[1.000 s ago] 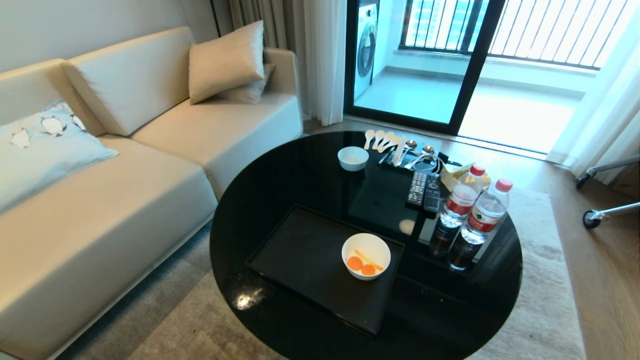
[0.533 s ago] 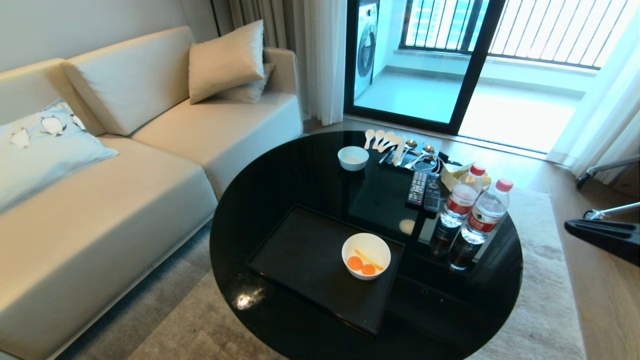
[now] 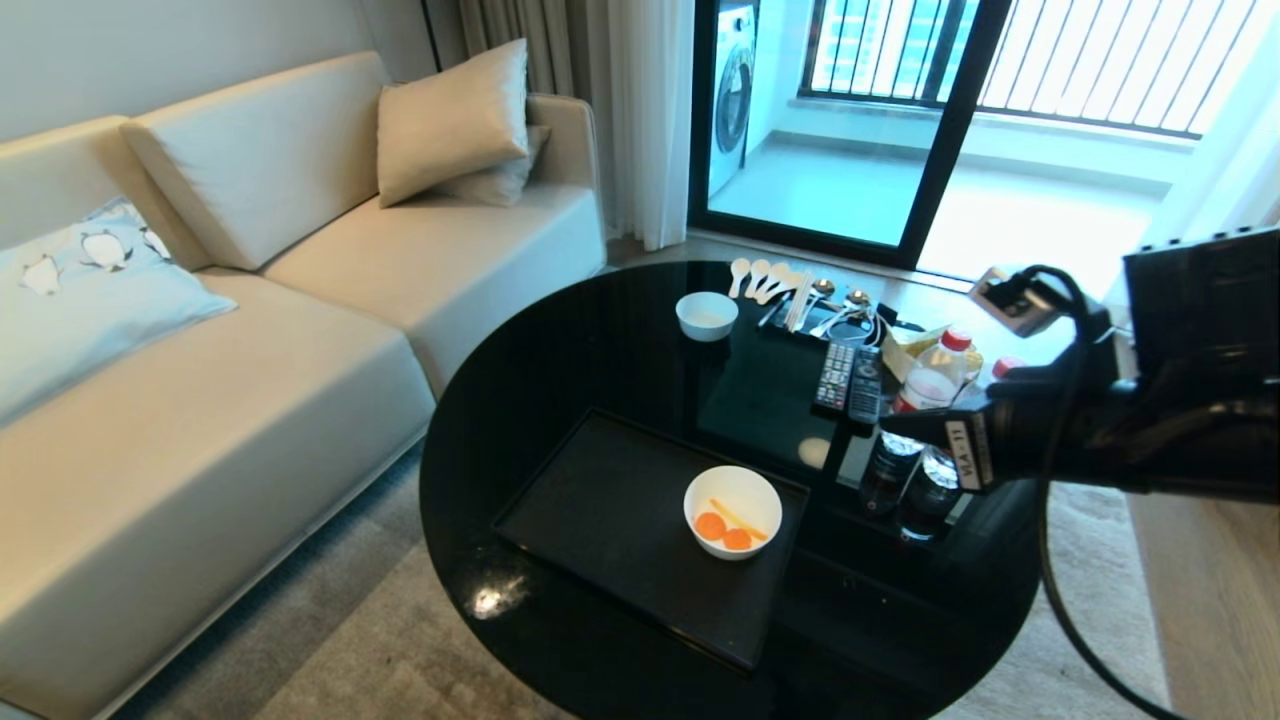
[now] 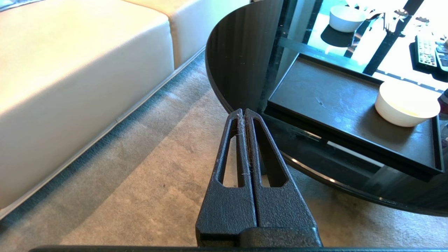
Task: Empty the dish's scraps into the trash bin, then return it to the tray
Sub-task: Pick up the bowl with leftover food
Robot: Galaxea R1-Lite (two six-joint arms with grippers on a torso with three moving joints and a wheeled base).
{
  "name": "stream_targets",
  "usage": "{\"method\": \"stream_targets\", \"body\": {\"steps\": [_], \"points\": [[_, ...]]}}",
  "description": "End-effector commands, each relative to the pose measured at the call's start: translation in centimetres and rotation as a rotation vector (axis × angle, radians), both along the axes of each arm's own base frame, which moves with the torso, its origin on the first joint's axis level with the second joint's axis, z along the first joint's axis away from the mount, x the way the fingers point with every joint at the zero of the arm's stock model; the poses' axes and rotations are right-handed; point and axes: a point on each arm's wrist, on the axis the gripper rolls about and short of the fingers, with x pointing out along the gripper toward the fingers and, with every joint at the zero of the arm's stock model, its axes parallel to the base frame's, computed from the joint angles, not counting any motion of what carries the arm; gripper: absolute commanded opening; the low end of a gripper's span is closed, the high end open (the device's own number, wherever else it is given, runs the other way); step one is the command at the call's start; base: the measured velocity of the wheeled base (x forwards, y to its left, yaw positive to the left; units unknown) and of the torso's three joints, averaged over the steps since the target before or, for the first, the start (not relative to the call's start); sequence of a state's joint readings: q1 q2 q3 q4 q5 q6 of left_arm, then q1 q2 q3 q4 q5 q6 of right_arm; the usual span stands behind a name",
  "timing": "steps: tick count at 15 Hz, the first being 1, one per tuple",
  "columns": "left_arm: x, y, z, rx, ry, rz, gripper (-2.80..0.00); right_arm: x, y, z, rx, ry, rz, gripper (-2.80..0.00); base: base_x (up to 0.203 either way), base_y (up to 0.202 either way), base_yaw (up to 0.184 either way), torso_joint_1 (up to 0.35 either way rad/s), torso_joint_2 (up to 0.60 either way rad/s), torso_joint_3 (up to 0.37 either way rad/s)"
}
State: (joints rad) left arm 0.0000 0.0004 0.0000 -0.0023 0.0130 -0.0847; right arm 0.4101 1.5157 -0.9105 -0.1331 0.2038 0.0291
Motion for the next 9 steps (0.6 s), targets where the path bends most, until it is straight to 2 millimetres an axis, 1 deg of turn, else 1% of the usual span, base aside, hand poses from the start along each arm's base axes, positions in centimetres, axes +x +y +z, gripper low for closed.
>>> {"method": "stream_targets", "body": {"steps": [1, 3, 4, 7, 9], "points": [[0.0, 0.0, 0.0, -0.001, -0.001, 0.001, -2.8, 2.9, 2.9, -3.7, 0.037, 0.196, -0.099, -2.8, 0.0, 0.0, 0.0, 0.0, 0.0, 0.0], [0.0, 0.0, 0.0, -0.001, -0.001, 0.001, -2.8, 3.6, 5.4, -5.3, 0.082, 0.301, -0.236, -2.8, 0.0, 0.0, 0.0, 0.0, 0.0, 0.0], [0.0, 0.0, 0.0, -0.001, -0.001, 0.001, -2.8, 3.8, 6.5, -6.1, 0.071, 0.341, -0.288, -2.8, 0.0, 0.0, 0.0, 0.0, 0.0, 0.0], [0.0, 0.0, 0.0, -0.001, -0.001, 0.001, -2.8, 4.3, 8.7, -8.7, -0.021, 0.413, -0.402, -2.8, 0.0, 0.0, 0.0, 0.0, 0.0, 0.0], [0.0, 0.0, 0.0, -0.001, -0.001, 0.001, -2.8, 4.5, 9.9, -9.4, -0.024, 0.425, -0.424, -2.8, 0.0, 0.0, 0.0, 0.0, 0.0, 0.0]]}}
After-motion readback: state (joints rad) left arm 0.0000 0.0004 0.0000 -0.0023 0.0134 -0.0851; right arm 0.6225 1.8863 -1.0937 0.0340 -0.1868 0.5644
